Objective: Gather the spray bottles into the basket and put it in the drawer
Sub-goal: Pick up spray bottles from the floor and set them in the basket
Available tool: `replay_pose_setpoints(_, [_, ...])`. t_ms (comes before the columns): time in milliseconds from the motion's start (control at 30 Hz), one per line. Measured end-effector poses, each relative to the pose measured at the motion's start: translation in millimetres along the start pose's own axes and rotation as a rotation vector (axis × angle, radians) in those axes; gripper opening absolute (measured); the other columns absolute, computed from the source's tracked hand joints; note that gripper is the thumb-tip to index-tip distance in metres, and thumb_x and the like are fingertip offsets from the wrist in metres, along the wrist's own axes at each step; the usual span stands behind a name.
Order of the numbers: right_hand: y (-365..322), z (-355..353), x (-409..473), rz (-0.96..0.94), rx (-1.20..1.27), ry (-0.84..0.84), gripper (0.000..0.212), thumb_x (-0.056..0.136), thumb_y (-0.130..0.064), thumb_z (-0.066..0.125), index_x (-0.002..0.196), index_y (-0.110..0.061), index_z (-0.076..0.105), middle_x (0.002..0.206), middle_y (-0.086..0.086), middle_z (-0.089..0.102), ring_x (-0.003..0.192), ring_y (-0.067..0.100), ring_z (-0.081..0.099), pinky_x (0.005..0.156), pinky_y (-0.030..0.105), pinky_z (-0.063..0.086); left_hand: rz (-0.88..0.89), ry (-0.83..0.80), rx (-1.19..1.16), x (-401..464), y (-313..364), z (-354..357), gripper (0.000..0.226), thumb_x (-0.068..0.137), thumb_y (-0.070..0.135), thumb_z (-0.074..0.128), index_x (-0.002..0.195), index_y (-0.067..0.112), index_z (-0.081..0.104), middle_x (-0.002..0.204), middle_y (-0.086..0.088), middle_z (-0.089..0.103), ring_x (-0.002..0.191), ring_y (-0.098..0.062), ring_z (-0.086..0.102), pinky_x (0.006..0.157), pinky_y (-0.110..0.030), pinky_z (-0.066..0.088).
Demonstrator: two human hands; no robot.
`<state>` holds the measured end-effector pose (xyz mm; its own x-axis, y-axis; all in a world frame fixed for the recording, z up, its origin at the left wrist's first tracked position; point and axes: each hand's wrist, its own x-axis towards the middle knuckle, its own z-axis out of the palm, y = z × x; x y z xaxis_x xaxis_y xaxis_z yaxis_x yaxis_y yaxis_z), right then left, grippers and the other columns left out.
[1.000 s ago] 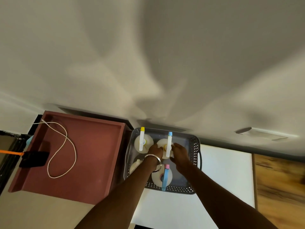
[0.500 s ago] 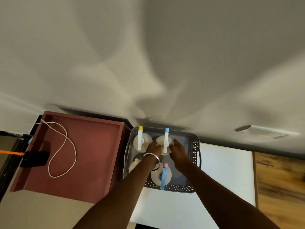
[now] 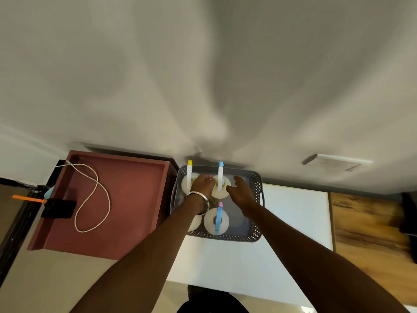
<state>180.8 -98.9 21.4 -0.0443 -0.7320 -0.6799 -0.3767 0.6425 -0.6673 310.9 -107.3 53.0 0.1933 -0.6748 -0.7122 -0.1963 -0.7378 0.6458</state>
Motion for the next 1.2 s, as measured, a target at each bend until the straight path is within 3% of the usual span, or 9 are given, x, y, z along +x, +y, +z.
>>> replay_pose_setpoints(67, [1,-5,-17,-0.038,-0.063,0.013,0.066,0.094,-0.021,0.058,0.153,-0.012,0.029,0.157,0.013,0.036,0.142,0.029,0.037,0.112,0.04,0.034,0.023,-0.001,-0.044,-14,0,-3,0.009,0.09,0.021,0.054,0.085,0.019,0.061,0.092,-0.005,0.06,0.09,-0.024,0.056,0.075,-0.029,0.048])
replay_pose_setpoints(133, [4,-11,-38,-0.073,-0.117,0.026,0.067,0.093,-0.022,0.059,0.153,-0.011,0.029,0.157,0.013,0.036,0.142,0.029,0.038,0.114,0.041,0.035,0.073,-0.028,-0.068,-30,-2,-5,0.007,0.09,0.019,0.057,0.088,0.014,0.061,0.084,-0.002,0.059,0.084,-0.02,0.055,0.059,-0.019,0.05])
replay_pose_setpoints(267, [17,-17,-88,-0.116,-0.236,0.078,0.068,0.094,-0.026,0.059,0.152,-0.008,0.029,0.157,0.013,0.035,0.143,0.028,0.037,0.115,0.038,0.032,0.173,-0.054,-0.007,-66,-12,-14,0.012,0.087,0.021,0.062,0.076,0.016,0.061,0.086,-0.006,0.061,0.083,-0.019,0.054,0.08,-0.033,0.045])
replay_pose_setpoints(333, [25,-15,-117,-0.134,-0.263,0.097,0.068,0.094,-0.026,0.059,0.152,-0.008,0.03,0.158,0.012,0.034,0.143,0.027,0.037,0.114,0.036,0.032,0.207,-0.049,-0.022,-85,-22,-19,0.016,0.086,0.02,0.064,0.071,0.019,0.06,0.081,-0.004,0.06,0.081,-0.017,0.054,0.082,-0.032,0.043])
replay_pose_setpoints(500, [57,2,-206,-0.163,-0.252,0.176,0.068,0.091,-0.026,0.062,0.151,-0.009,0.033,0.154,0.012,0.04,0.14,0.028,0.041,0.113,0.04,0.037,0.286,-0.078,-0.015,-151,-68,-31,0.012,0.083,0.028,0.067,0.089,0.02,0.06,0.083,0.006,0.06,0.075,-0.008,0.054,0.06,-0.023,0.04])
replay_pose_setpoints(567, [75,10,-243,-0.168,-0.257,0.189,0.068,0.091,-0.026,0.062,0.15,-0.008,0.034,0.153,0.013,0.041,0.139,0.029,0.041,0.111,0.037,0.038,0.329,-0.075,0.032,-181,-91,-35,0.014,0.082,0.03,0.067,0.089,0.019,0.063,0.086,0.005,0.062,0.084,-0.015,0.057,0.069,-0.027,0.045])
replay_pose_setpoints(667, [108,19,-293,-0.146,-0.268,0.196,0.07,0.091,-0.029,0.062,0.151,-0.008,0.033,0.153,0.014,0.042,0.139,0.03,0.041,0.109,0.036,0.037,0.345,-0.081,0.064,-220,-126,-38,0.04,0.08,0.031,0.068,0.112,0.007,0.061,0.1,-0.004,0.06,0.097,-0.032,0.059,0.09,-0.041,0.048])
replay_pose_setpoints(967, [245,17,-432,-0.015,-0.208,0.234,0.076,0.088,-0.03,0.063,0.152,-0.007,0.029,0.151,0.014,0.042,0.134,0.029,0.045,0.098,0.033,0.042,0.442,-0.055,0.136,-329,-252,-19,0.037,0.078,0.034,0.071,0.111,0.023,0.06,0.111,0.002,0.058,0.108,-0.018,0.055,0.088,-0.026,0.042])
replay_pose_setpoints(1200, [372,21,-537,0.08,-0.124,0.303,0.076,0.086,-0.03,0.064,0.151,-0.006,0.031,0.151,0.016,0.042,0.135,0.029,0.044,0.098,0.033,0.042,0.427,-0.17,0.185,-421,-348,27,0.037,0.078,0.034,0.072,0.111,0.02,0.062,0.111,-0.001,0.06,0.112,-0.021,0.057,0.098,-0.034,0.046])
